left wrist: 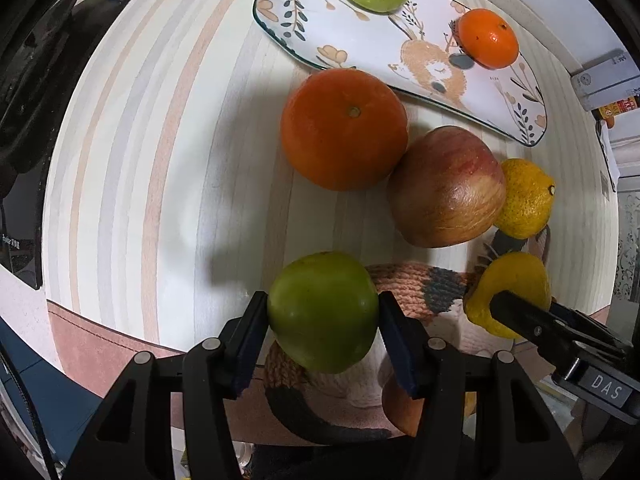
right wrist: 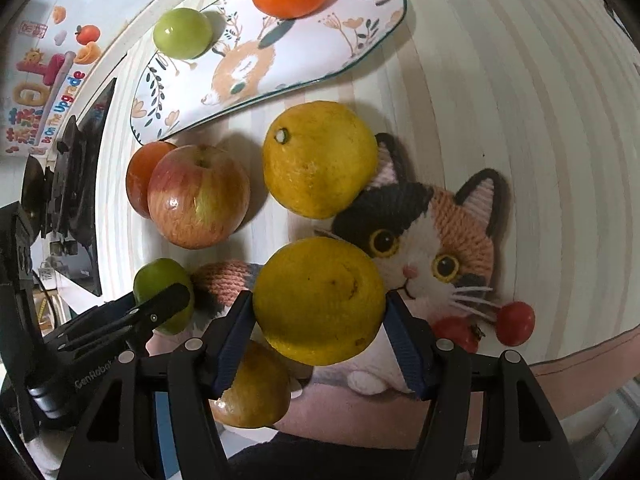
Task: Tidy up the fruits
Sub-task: 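Lower both fruits onto the deer plate and open both tools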
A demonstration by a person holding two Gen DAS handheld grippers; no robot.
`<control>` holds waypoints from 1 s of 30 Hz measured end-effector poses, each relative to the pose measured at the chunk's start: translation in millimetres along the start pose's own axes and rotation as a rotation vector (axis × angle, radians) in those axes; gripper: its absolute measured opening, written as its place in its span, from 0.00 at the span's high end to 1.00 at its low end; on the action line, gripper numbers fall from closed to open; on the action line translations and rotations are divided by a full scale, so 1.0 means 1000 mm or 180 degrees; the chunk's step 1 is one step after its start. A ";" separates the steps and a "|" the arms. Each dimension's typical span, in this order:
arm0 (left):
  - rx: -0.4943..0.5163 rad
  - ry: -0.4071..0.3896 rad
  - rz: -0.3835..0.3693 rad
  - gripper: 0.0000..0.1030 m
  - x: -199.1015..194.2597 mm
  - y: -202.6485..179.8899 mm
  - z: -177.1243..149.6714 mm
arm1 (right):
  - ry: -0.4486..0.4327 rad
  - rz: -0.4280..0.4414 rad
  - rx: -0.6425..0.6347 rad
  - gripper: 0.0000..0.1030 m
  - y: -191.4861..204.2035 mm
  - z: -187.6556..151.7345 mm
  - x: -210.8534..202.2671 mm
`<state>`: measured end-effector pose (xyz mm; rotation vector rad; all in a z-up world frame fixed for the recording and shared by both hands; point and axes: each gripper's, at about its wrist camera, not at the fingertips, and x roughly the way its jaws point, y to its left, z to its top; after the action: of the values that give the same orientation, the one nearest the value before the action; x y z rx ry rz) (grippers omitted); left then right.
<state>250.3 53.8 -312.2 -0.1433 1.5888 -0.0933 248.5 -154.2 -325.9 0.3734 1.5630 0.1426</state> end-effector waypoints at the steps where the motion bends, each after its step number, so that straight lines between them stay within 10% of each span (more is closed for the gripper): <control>1: -0.0005 -0.0018 0.0005 0.49 0.000 -0.003 -0.001 | -0.0005 -0.0003 0.0000 0.35 0.001 0.000 0.000; 17: 0.0169 -0.0636 -0.0266 0.49 -0.113 -0.019 0.053 | -0.0561 0.0230 -0.0168 0.35 0.035 0.052 -0.084; 30: 0.0148 -0.0209 0.0142 0.49 -0.043 -0.001 0.170 | -0.0312 -0.0007 0.0084 0.35 0.018 0.149 -0.017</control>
<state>421.0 63.9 -273.4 -0.0740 1.5223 -0.0900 398.1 -164.5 -308.8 0.3937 1.4696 0.1007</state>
